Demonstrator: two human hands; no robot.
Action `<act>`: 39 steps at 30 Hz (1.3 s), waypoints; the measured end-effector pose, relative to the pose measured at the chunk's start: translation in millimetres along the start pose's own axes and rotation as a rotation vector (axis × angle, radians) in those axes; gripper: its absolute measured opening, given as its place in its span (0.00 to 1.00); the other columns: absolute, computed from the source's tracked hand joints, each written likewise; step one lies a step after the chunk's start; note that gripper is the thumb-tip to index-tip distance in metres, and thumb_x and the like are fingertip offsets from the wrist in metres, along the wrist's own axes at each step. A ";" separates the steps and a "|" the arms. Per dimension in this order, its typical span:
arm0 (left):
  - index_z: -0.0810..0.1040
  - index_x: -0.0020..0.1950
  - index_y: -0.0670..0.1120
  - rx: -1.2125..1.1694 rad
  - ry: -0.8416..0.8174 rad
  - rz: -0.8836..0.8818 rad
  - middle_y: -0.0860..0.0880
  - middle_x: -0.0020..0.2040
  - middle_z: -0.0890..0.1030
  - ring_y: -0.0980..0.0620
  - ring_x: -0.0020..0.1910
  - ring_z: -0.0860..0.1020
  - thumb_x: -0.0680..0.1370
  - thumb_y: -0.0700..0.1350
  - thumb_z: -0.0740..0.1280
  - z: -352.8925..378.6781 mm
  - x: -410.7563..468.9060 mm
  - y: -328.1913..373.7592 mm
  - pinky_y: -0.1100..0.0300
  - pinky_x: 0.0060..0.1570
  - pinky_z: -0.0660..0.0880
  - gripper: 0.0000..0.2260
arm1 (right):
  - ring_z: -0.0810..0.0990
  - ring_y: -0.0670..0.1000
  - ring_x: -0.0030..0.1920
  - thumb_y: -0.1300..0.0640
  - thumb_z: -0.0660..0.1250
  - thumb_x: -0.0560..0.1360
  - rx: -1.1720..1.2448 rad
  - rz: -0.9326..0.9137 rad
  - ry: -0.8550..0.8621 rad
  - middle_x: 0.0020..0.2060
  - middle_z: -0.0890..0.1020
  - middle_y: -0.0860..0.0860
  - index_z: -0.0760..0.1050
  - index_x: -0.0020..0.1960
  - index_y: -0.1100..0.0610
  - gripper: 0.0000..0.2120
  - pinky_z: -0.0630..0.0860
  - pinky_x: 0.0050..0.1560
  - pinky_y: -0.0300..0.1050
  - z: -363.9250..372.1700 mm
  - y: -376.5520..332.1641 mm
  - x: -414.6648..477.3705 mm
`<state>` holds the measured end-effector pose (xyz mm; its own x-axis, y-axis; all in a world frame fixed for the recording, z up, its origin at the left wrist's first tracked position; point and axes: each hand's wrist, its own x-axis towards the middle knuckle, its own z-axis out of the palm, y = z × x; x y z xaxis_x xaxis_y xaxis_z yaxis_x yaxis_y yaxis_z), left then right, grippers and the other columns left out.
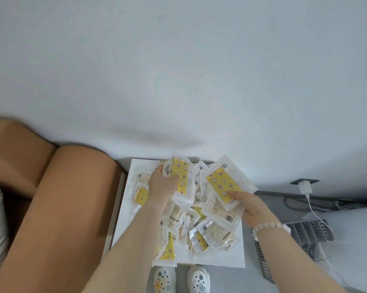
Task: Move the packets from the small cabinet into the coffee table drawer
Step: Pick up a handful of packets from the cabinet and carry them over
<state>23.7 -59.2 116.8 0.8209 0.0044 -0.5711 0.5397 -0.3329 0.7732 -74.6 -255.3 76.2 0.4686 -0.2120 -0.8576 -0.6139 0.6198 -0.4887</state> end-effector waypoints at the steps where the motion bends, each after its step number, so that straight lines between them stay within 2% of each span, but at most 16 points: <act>1: 0.76 0.53 0.49 -0.031 0.004 -0.025 0.52 0.44 0.79 0.53 0.41 0.77 0.74 0.35 0.65 -3.5 -4.1 4.1 0.63 0.35 0.73 0.12 | 0.81 0.62 0.56 0.69 0.68 0.72 0.001 -0.006 -0.036 0.55 0.82 0.61 0.75 0.63 0.64 0.19 0.75 0.58 0.62 -4.0 -3.2 -7.8; 3: 0.76 0.60 0.46 -0.095 0.000 -0.069 0.50 0.47 0.80 0.50 0.46 0.78 0.73 0.34 0.66 -8.0 -12.8 11.1 0.61 0.37 0.73 0.16 | 0.79 0.62 0.58 0.69 0.66 0.73 0.008 -0.016 -0.097 0.57 0.81 0.61 0.74 0.64 0.64 0.19 0.74 0.59 0.62 -9.1 -8.0 -23.6; 7: 0.76 0.54 0.47 -0.126 -0.045 -0.067 0.53 0.41 0.79 0.53 0.40 0.78 0.74 0.33 0.66 -11.1 -36.2 27.8 0.62 0.35 0.72 0.13 | 0.80 0.61 0.56 0.71 0.62 0.76 0.069 -0.039 -0.162 0.54 0.82 0.60 0.76 0.59 0.62 0.14 0.74 0.58 0.60 -8.3 -11.3 -56.9; 11: 0.76 0.53 0.47 -0.114 -0.097 -0.071 0.50 0.42 0.80 0.49 0.44 0.78 0.74 0.33 0.66 -11.4 -56.9 44.4 0.59 0.38 0.73 0.12 | 0.81 0.59 0.52 0.72 0.61 0.76 0.131 -0.036 -0.191 0.50 0.83 0.59 0.76 0.58 0.62 0.13 0.76 0.55 0.57 -6.7 -9.0 -86.5; 13: 0.77 0.52 0.46 -0.091 -0.129 -0.064 0.48 0.45 0.81 0.46 0.46 0.79 0.74 0.33 0.66 -9.3 -64.6 52.6 0.56 0.44 0.76 0.12 | 0.81 0.59 0.50 0.72 0.61 0.76 0.133 -0.033 -0.173 0.47 0.84 0.58 0.77 0.55 0.62 0.13 0.77 0.53 0.56 -9.6 -10.9 -96.8; 16: 0.77 0.46 0.48 -0.067 -0.170 -0.046 0.45 0.48 0.82 0.43 0.50 0.80 0.73 0.33 0.67 -4.6 -75.1 66.9 0.49 0.53 0.77 0.10 | 0.80 0.60 0.51 0.73 0.60 0.76 0.153 -0.034 -0.155 0.51 0.82 0.60 0.76 0.56 0.63 0.13 0.75 0.55 0.58 -18.4 -19.9 -108.9; 18: 0.77 0.44 0.49 -0.055 -0.186 -0.032 0.43 0.50 0.82 0.42 0.50 0.81 0.72 0.33 0.68 -1.3 -79.0 75.4 0.46 0.56 0.77 0.10 | 0.80 0.59 0.50 0.73 0.59 0.76 0.160 -0.047 -0.150 0.51 0.81 0.60 0.75 0.55 0.63 0.12 0.75 0.53 0.57 -23.6 -29.7 -116.9; 22: 0.78 0.49 0.47 -0.022 -0.286 0.026 0.41 0.52 0.83 0.40 0.51 0.81 0.73 0.35 0.68 8.3 -89.7 92.5 0.46 0.52 0.77 0.09 | 0.81 0.59 0.47 0.72 0.58 0.77 0.233 -0.092 -0.137 0.47 0.83 0.60 0.75 0.55 0.63 0.11 0.77 0.46 0.56 -36.0 -43.8 -140.0; 24: 0.78 0.52 0.46 -0.009 -0.373 0.055 0.43 0.50 0.83 0.43 0.46 0.82 0.74 0.34 0.67 13.8 -94.9 99.8 0.52 0.43 0.80 0.10 | 0.81 0.60 0.48 0.72 0.59 0.77 0.285 -0.121 -0.130 0.47 0.83 0.60 0.75 0.56 0.63 0.12 0.77 0.48 0.57 -44.3 -43.9 -153.0; 26: 0.77 0.53 0.45 0.019 -0.463 0.078 0.45 0.48 0.83 0.46 0.43 0.82 0.75 0.33 0.67 19.9 -99.9 105.6 0.57 0.37 0.78 0.10 | 0.81 0.59 0.48 0.72 0.59 0.77 0.328 -0.148 -0.102 0.45 0.84 0.59 0.76 0.54 0.63 0.10 0.76 0.51 0.57 -53.1 -40.5 -165.4; 31: 0.75 0.48 0.46 0.090 -0.607 0.082 0.46 0.45 0.82 0.48 0.42 0.81 0.76 0.33 0.67 39.6 -112.3 107.9 0.57 0.35 0.76 0.08 | 0.81 0.60 0.49 0.72 0.60 0.76 0.454 -0.202 -0.002 0.46 0.83 0.60 0.76 0.52 0.64 0.09 0.75 0.56 0.59 -73.7 -21.1 -192.3; 34: 0.75 0.50 0.44 0.133 -0.698 0.067 0.45 0.46 0.82 0.46 0.43 0.81 0.75 0.33 0.67 51.7 -120.0 102.7 0.54 0.40 0.77 0.08 | 0.80 0.61 0.51 0.72 0.60 0.76 0.536 -0.233 0.076 0.48 0.83 0.61 0.75 0.55 0.64 0.11 0.73 0.59 0.61 -80.3 -3.1 -207.6; 36: 0.75 0.53 0.43 0.174 -0.767 0.064 0.44 0.47 0.82 0.45 0.44 0.81 0.75 0.33 0.67 59.8 -125.9 98.2 0.54 0.41 0.77 0.09 | 0.80 0.61 0.53 0.72 0.61 0.76 0.594 -0.266 0.124 0.54 0.81 0.61 0.74 0.59 0.63 0.14 0.75 0.57 0.60 -82.3 12.3 -217.7; 39: 0.75 0.53 0.44 0.215 -0.879 0.046 0.43 0.47 0.82 0.45 0.44 0.81 0.75 0.32 0.67 74.5 -138.8 89.6 0.53 0.41 0.77 0.10 | 0.81 0.60 0.49 0.72 0.61 0.75 0.672 -0.292 0.205 0.52 0.82 0.59 0.75 0.57 0.62 0.13 0.77 0.50 0.57 -87.9 40.2 -234.1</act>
<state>-55.8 -160.0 244.9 0.3544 -0.7057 -0.6135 0.3905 -0.4845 0.7828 -264.8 -247.1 243.2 0.3851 -0.5333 -0.7532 0.0666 0.8300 -0.5537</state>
